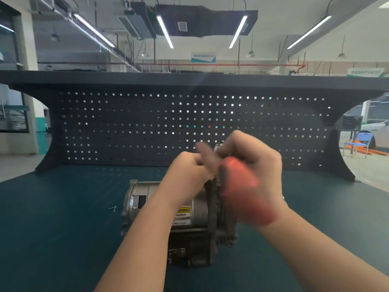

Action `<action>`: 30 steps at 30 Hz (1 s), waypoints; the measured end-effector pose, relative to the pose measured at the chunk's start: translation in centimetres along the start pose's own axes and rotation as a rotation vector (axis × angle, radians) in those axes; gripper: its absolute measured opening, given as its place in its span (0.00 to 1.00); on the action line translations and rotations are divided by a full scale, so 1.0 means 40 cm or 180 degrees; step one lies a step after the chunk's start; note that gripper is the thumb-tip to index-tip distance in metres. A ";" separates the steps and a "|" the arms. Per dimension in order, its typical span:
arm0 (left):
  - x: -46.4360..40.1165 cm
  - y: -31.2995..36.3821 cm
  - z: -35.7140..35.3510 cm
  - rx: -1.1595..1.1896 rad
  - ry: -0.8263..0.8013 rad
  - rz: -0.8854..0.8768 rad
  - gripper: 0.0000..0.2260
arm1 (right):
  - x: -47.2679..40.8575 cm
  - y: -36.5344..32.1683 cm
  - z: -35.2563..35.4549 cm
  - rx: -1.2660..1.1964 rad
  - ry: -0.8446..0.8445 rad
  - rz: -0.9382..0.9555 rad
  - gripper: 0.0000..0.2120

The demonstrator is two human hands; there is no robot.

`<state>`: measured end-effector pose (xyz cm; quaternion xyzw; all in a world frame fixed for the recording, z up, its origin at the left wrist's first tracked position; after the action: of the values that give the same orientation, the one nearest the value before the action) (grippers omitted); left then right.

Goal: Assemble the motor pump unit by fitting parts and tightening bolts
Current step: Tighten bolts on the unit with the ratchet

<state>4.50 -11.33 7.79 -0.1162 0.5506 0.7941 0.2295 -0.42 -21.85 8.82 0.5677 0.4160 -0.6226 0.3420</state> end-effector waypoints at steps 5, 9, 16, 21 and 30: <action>0.001 -0.012 0.000 0.0365 0.0002 -0.0018 0.08 | -0.011 0.102 0.055 -0.0828 0.1321 -0.1578 0.18; 0.004 -0.011 -0.001 0.0321 0.0046 -0.0005 0.09 | -0.002 0.131 0.045 -0.1135 0.1508 -0.1978 0.17; 0.010 -0.019 -0.013 0.0487 0.0227 0.0628 0.11 | -0.022 -0.012 -0.002 0.0689 -0.0141 0.0960 0.21; 0.010 -0.005 0.000 0.0456 0.0184 0.0058 0.09 | -0.023 0.021 0.016 0.0176 0.0111 0.0210 0.19; 0.006 -0.017 0.000 0.0441 0.0152 -0.0111 0.07 | -0.024 0.134 0.044 -0.1522 0.1362 -0.2087 0.18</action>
<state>4.62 -11.09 7.11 -0.1285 0.6075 0.7470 0.2375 3.78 -25.76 9.10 0.4270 0.7670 -0.4532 0.1548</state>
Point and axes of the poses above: each hand's wrist, its own x-axis away from the middle knuckle, its own z-axis out of the back of the hand, y = z × x, the point moved 2 cm from there along -x, towards the middle knuckle, and after that the axes turned 5 degrees about z, right-handed, at the moved point
